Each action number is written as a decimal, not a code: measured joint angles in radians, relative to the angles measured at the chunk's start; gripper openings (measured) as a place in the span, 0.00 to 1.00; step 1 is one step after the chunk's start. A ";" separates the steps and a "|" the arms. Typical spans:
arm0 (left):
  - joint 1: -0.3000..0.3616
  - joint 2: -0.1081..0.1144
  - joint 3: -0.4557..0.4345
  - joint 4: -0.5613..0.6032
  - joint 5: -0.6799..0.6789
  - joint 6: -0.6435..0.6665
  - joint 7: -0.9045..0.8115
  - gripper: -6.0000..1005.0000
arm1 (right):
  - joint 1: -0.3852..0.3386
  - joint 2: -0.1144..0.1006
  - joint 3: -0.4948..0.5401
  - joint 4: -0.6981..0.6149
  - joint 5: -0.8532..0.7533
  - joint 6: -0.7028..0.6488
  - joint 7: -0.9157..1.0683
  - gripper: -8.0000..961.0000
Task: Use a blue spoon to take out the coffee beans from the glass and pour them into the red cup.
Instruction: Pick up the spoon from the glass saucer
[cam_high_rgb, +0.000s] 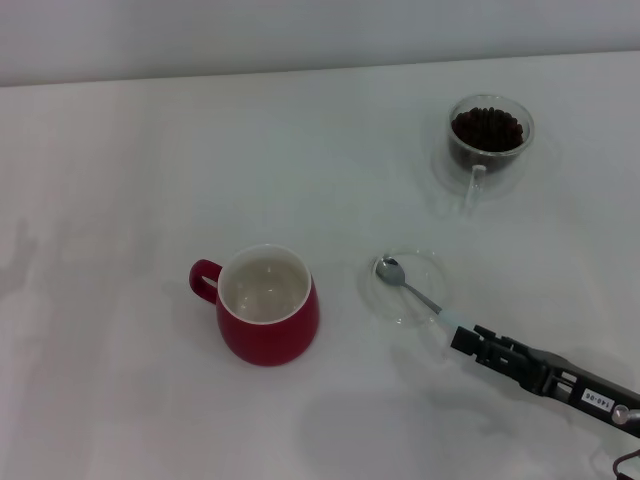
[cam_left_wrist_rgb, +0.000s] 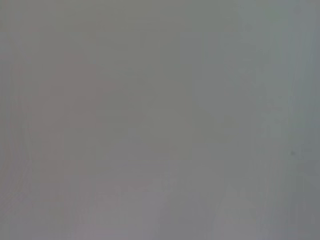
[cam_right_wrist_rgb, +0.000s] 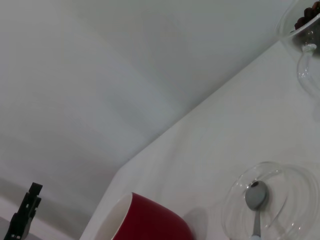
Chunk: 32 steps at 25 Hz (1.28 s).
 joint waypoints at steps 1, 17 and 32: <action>0.000 0.000 0.000 0.000 0.000 0.000 0.000 0.89 | 0.001 0.000 0.000 0.000 0.000 0.001 0.001 0.82; -0.001 0.000 0.000 0.000 -0.016 0.000 0.002 0.89 | 0.009 0.000 -0.004 0.000 0.001 0.013 0.025 0.65; 0.001 0.000 0.000 0.000 -0.016 0.000 0.001 0.89 | 0.016 -0.002 -0.014 0.000 0.000 0.024 0.036 0.60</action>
